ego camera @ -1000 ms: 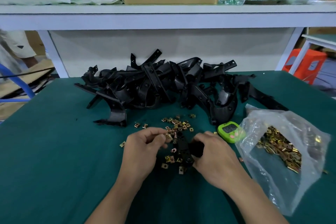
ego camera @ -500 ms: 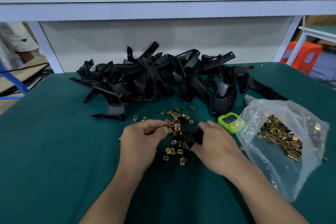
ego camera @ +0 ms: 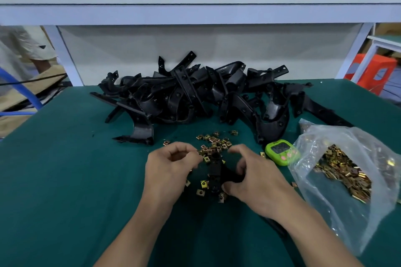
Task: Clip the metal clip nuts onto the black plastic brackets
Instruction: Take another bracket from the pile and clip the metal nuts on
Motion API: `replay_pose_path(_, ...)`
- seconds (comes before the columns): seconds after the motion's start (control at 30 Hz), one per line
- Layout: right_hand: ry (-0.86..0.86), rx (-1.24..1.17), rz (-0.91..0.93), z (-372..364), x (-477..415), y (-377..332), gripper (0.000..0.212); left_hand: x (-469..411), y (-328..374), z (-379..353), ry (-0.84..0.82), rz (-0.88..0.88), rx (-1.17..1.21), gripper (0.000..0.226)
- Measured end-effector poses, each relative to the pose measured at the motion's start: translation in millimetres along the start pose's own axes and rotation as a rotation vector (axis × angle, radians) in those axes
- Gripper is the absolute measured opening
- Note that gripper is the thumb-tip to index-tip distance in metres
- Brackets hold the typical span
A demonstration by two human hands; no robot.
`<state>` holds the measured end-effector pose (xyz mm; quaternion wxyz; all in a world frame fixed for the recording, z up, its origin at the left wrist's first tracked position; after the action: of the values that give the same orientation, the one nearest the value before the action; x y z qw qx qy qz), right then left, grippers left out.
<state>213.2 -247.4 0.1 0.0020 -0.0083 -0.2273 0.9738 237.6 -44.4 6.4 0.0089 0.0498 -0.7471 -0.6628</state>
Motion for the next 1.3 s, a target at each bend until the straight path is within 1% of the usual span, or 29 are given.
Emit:
replay_pose_path(0.1,-0.001,0.101,0.056,-1,2,-8,0.035,2,0,-2,-0.005,0.009,-0.006,0.024)
replay_pose_path(0.13,-0.002,0.100,0.060,-2,3,-9,0.032,2,0,-4,-0.016,0.011,-0.008,0.019)
replay_pose_path(0.2,-0.002,0.087,0.049,-1,5,-10,0.034,3,-3,-7,-0.038,0.031,0.014,0.011)
replay_pose_path(0.4,0.054,0.231,-0.010,9,11,-11,0.036,4,-5,-13,-0.093,0.045,-0.050,0.008)
replay_pose_path(0.53,-0.016,0.331,0.012,8,15,-10,0.041,1,-7,-11,-0.083,0.033,-0.086,0.004)
replay_pose_path(0.6,-0.072,0.315,0.020,6,17,-10,0.047,-1,-8,-8,-0.072,0.024,-0.107,0.013)
replay_pose_path(0.67,-0.124,0.299,0.005,5,18,-9,0.060,-2,-9,-8,-0.080,0.027,-0.125,0.015)
replay_pose_path(0.7,-0.132,0.296,-0.004,5,19,-9,0.064,-1,-9,-8,-0.088,0.032,-0.128,0.015)
replay_pose_path(0.77,-0.086,0.306,-0.019,7,17,-9,0.067,-1,-9,-10,-0.102,0.038,-0.117,0.017)
replay_pose_path(0.83,-0.007,0.313,-0.039,12,16,-10,0.066,0,-9,-12,-0.124,0.040,-0.081,0.019)
replay_pose_path(0.9,0.055,0.300,-0.057,14,15,-10,0.061,1,-8,-16,-0.170,0.054,-0.003,0.021)
replay_pose_path(0.97,0.116,0.265,-0.069,17,14,-10,0.051,4,-11,-22,-0.239,0.108,0.073,0.023)
replay_pose_path(1.03,0.160,0.219,-0.066,20,14,-11,0.047,8,-13,-28,-0.304,0.167,0.120,0.019)
replay_pose_path(1.1,0.177,0.172,-0.054,22,15,-13,0.049,10,-15,-30,-0.334,0.201,0.143,0.019)
replay_pose_path(1.2,0.183,0.095,-0.040,25,15,-15,0.050,9,-15,-26,-0.336,0.205,0.140,0.024)
replay_pose_path(1.3,0.146,0.058,-0.007,23,16,-18,0.053,10,-16,-28,-0.356,0.199,0.131,0.023)
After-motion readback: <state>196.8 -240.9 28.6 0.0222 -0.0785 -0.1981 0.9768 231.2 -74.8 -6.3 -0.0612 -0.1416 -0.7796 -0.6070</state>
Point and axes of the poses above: each hand's wrist, its own x-axis away from the middle knuckle, its own z-axis out of the back of the hand, y = z × x, the point moved 9 cm from there along -x, towards the middle knuckle, and after that the axes turned 9 degrees about x, right-handed, at the moved point
